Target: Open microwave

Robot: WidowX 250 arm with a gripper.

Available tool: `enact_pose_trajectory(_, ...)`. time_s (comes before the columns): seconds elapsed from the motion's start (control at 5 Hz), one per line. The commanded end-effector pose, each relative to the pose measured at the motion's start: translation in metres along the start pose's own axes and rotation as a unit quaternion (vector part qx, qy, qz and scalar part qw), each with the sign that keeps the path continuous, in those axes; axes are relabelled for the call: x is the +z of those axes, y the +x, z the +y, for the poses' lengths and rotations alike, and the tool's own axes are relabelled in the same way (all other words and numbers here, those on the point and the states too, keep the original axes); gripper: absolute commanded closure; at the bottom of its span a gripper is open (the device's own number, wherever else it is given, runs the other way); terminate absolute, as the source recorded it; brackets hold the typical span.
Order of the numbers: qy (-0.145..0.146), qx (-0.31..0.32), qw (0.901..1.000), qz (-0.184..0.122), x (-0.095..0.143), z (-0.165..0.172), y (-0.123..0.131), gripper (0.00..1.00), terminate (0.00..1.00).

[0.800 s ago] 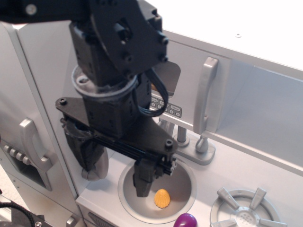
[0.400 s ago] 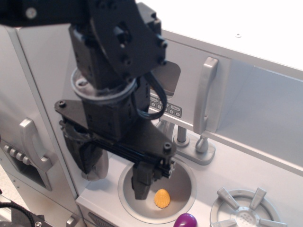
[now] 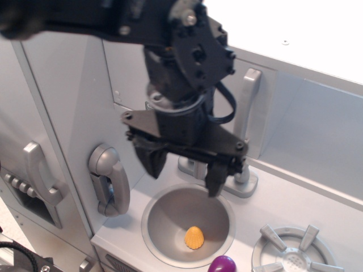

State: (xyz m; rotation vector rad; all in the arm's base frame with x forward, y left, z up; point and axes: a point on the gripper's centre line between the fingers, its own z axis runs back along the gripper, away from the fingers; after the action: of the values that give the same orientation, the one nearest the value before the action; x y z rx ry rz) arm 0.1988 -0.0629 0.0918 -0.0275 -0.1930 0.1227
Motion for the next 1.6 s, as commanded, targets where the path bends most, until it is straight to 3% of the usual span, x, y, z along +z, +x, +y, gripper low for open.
enact_pose_trajectory(0.0, -0.011, 0.041, 0.9982, -0.042, -0.006, -0.010, 0.053, 0.00, 0.00)
enact_pose_trajectory(0.4, -0.024, 0.047, 0.9972, -0.052, -0.005, -0.034, 0.080, 0.00, 0.00)
enact_pose_trajectory(0.8, -0.023, 0.021, 0.9977, -0.060, -0.002, -0.042, 0.090, 0.00, 0.00)
enact_pose_trajectory(1.0, -0.008, 0.026, 0.9940, -0.106, 0.000, -0.038, 0.094, 1.00, 0.00)
enact_pose_trajectory(1.4, -0.015, 0.024, 0.9949, -0.097, 0.003, -0.032, 0.093, 1.00, 0.00)
